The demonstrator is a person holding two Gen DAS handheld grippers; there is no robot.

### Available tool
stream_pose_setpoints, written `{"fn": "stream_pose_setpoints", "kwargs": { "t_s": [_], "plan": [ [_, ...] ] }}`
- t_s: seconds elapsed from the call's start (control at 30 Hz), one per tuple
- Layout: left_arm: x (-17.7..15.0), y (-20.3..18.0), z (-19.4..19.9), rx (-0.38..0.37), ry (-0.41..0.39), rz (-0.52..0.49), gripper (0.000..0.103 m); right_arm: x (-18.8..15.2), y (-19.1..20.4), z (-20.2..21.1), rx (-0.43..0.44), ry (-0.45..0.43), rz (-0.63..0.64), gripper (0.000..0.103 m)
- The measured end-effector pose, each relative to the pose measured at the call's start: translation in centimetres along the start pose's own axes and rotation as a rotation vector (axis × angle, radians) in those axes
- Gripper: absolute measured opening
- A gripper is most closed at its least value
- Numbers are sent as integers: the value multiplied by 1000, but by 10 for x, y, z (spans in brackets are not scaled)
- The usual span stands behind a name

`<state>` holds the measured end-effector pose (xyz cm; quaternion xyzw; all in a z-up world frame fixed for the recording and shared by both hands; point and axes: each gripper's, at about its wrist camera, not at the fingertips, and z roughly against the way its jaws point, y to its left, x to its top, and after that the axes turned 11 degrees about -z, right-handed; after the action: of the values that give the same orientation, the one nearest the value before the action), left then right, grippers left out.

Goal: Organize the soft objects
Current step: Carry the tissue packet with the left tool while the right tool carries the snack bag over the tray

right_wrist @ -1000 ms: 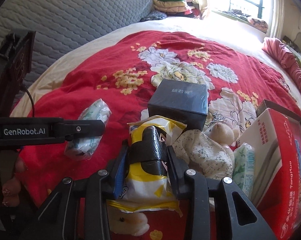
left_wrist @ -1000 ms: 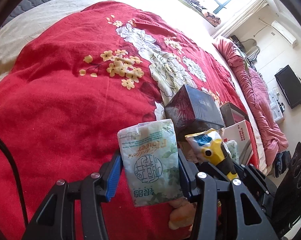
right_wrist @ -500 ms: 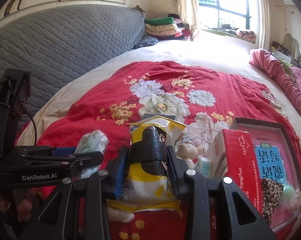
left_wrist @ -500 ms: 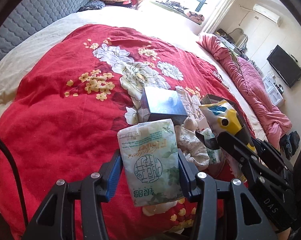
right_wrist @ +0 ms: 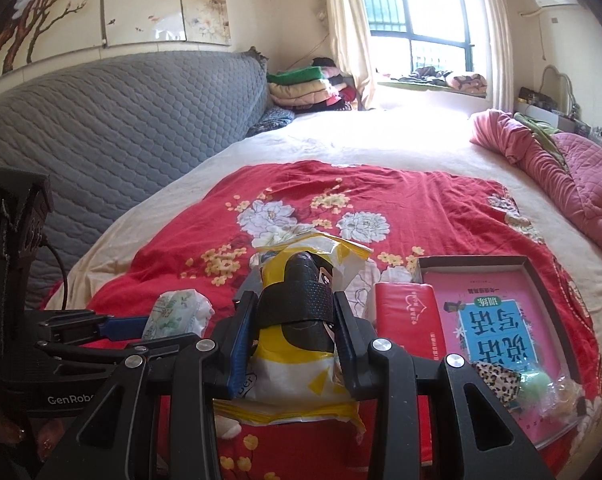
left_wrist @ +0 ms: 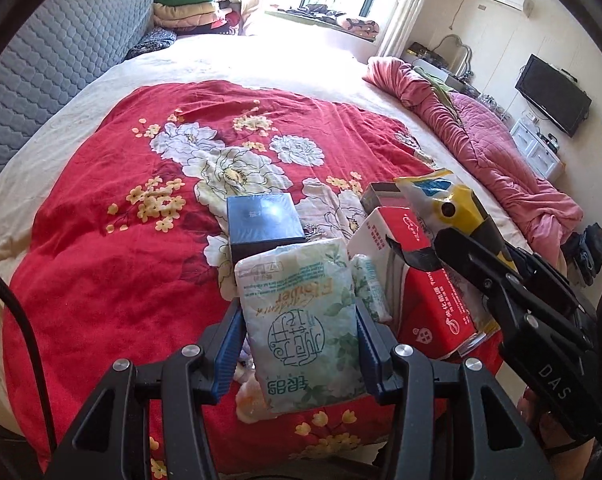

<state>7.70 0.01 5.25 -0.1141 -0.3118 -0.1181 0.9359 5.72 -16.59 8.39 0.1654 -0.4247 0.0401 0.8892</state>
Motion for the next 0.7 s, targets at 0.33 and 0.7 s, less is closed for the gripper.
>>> {"fn": "stream_pose_setpoints", "kwargs": {
  "t_s": [0.33, 0.7],
  "plan": [
    [16, -37, 10, 10, -18, -64, 51, 8, -31, 29, -22, -70, -56, 38],
    [38, -93, 4, -6, -25, -172, 51, 13, -82, 59, -76, -141, -150, 38]
  ]
}}
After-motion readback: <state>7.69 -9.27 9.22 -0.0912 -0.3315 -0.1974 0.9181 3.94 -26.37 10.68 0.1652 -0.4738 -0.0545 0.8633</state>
